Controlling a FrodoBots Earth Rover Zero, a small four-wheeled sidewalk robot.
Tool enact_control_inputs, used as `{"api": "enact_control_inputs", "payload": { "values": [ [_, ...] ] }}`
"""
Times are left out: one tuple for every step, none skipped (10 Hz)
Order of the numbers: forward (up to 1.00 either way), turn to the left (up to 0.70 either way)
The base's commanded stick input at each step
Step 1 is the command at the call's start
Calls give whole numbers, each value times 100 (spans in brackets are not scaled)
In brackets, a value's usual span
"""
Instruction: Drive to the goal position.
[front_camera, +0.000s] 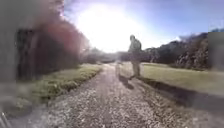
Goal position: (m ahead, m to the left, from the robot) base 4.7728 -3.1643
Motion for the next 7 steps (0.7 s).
{"api": "enact_control_inputs", "payload": {
  "values": [
    [50,8],
    [50,0],
    [50,0],
    [50,-4],
    [50,-15],
    [50,-36],
    [50,-50]
  ]
}}
